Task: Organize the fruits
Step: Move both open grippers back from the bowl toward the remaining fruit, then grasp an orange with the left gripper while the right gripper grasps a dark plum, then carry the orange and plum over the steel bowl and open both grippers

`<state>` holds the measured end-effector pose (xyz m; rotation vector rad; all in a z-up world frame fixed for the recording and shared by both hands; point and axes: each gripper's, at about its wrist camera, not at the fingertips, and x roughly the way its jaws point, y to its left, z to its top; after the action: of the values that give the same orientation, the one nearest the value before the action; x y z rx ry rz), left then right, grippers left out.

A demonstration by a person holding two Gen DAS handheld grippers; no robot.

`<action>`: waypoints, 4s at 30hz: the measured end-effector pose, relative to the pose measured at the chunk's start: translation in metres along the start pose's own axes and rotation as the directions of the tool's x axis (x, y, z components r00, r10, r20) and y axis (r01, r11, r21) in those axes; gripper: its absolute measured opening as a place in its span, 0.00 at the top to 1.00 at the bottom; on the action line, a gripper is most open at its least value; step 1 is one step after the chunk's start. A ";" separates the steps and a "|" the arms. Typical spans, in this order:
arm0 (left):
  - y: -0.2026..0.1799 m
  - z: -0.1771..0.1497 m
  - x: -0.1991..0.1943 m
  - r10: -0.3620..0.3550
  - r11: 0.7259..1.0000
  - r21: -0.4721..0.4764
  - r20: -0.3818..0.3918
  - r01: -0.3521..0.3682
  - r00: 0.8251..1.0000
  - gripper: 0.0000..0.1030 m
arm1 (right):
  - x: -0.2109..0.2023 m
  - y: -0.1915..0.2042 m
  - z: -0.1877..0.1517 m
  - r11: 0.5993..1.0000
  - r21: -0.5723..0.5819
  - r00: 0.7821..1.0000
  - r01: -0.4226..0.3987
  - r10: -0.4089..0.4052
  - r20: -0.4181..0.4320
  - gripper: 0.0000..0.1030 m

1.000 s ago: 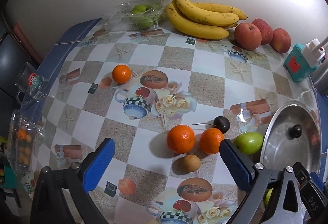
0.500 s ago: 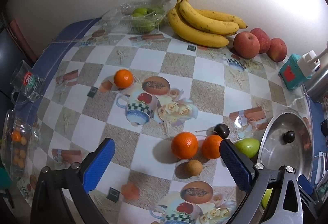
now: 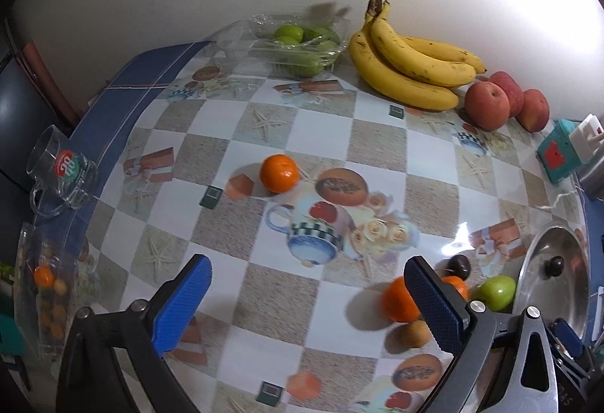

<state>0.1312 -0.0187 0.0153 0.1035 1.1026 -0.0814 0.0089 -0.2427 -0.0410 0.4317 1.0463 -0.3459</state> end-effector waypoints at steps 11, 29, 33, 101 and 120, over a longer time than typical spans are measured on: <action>0.019 0.004 0.017 -0.016 0.999 0.043 -0.038 0.017 0.999 0.00 | -0.003 0.048 0.007 0.996 -0.071 0.997 -0.061 0.064 0.034 0.06; 0.058 0.013 0.033 -0.055 0.998 -0.024 -0.067 0.054 0.996 0.00 | 0.010 0.107 0.039 0.991 -0.103 0.996 -0.087 0.088 0.012 0.06; 0.065 0.019 0.036 -0.112 0.991 -0.079 -0.075 0.106 0.991 0.00 | 0.016 0.106 0.045 0.992 -0.071 0.995 -0.104 0.103 -0.018 0.06; 0.029 0.023 0.016 -0.151 0.979 -0.141 -0.038 0.144 0.988 0.62 | 0.036 0.084 0.041 0.985 0.008 0.979 -0.175 0.175 -0.110 0.74; -0.007 -0.018 -0.006 -0.121 0.992 -0.046 -0.006 0.121 0.993 0.62 | -0.016 0.056 0.023 0.984 0.049 0.984 -0.173 0.174 -0.024 0.74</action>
<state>0.1113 -0.0234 0.0123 -0.0042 1.1180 -0.1642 0.0457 -0.2044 -0.0070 0.5667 1.0212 -0.2095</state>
